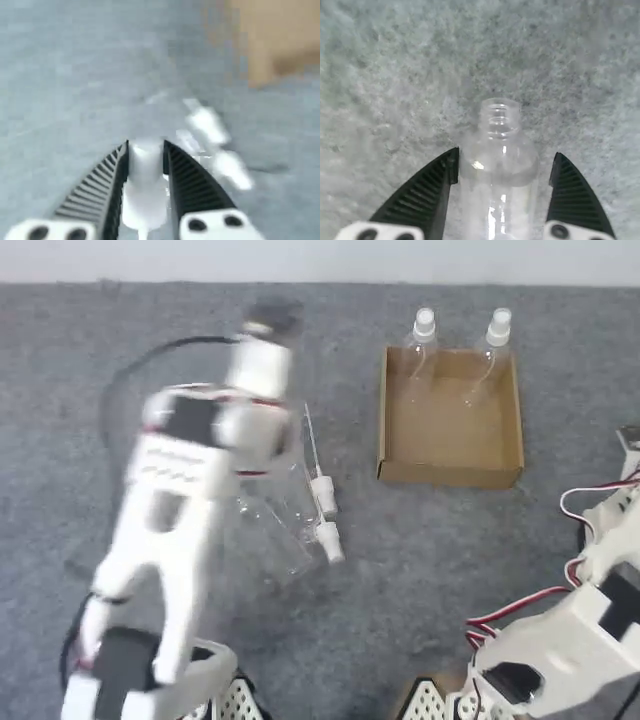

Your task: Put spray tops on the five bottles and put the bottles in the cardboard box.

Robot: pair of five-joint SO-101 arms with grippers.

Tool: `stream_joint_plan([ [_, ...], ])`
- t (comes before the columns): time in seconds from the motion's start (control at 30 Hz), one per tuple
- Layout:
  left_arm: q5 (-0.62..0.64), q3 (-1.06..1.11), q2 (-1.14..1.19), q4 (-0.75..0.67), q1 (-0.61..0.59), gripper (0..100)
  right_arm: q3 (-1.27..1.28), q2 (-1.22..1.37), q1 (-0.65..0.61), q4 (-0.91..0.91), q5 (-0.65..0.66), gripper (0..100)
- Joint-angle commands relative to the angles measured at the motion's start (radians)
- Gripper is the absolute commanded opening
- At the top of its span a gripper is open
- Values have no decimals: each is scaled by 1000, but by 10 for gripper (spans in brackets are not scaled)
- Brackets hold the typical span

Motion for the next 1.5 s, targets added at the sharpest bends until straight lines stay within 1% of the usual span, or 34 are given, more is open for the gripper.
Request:
stream_joint_plan([
  [0.0,-178,137,-95,-34,-304,13,-52,-21,12,22,87,246],
  [0.07,-232,259,-95,-143,-405,13,-52,-21,7,39,103,246],
  [0.13,-279,367,-95,-250,-482,13,-52,-24,7,41,104,246],
  [0.2,-331,441,-95,-316,-542,13,-54,-24,12,41,106,246],
  [0.27,-367,486,-95,-347,-572,13,-54,-24,13,44,107,246],
  [0.37,-397,518,-94,-379,-582,13,-54,-30,8,47,107,246],
  [0.53,-399,575,-87,-453,-575,13,-55,-31,5,42,107,246],
  [0.6,-399,587,-44,-485,-575,13,-55,-31,5,39,107,246],
  [0.8,-393,458,158,-457,-565,13,-54,-30,7,47,101,243],
  [0.9,-393,404,199,-434,-565,13,-54,-31,7,47,101,243],
  [1.0,-394,394,207,-440,-559,13,-55,-31,12,47,106,244],
  [1.17,-391,397,219,-434,-500,13,-57,-31,8,47,107,246],
  [1.23,-362,392,218,-440,-470,13,-58,-31,5,47,107,246],
  [1.4,-321,366,219,-443,-368,70,-57,-28,5,38,114,246],
  [1.47,-298,354,219,-456,-342,77,-55,-22,5,36,160,246],
])
